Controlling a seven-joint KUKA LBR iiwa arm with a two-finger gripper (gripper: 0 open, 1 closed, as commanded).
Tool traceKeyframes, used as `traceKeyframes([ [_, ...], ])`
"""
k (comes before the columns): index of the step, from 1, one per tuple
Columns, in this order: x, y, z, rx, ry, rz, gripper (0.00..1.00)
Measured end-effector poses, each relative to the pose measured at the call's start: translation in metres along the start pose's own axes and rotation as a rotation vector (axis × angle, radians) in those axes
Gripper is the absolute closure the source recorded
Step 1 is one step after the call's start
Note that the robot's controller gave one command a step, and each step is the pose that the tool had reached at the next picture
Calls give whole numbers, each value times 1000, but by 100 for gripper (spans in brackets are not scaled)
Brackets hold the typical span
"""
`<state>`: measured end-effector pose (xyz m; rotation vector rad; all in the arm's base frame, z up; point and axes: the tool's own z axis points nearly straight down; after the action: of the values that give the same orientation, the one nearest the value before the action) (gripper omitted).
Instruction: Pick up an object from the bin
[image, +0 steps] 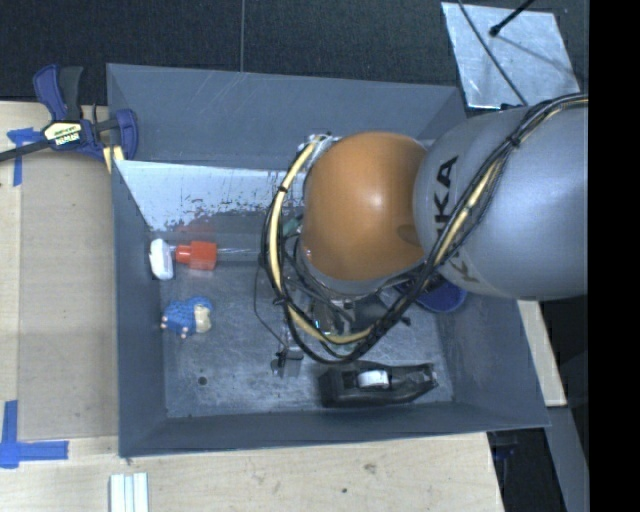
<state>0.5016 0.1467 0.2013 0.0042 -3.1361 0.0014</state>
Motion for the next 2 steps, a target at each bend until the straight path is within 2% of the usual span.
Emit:
traceKeyframes([
  [1,-40,75,116,-3,-7,-67,0],
  [2,-104,79,131,-2,-5,-55,0],
])
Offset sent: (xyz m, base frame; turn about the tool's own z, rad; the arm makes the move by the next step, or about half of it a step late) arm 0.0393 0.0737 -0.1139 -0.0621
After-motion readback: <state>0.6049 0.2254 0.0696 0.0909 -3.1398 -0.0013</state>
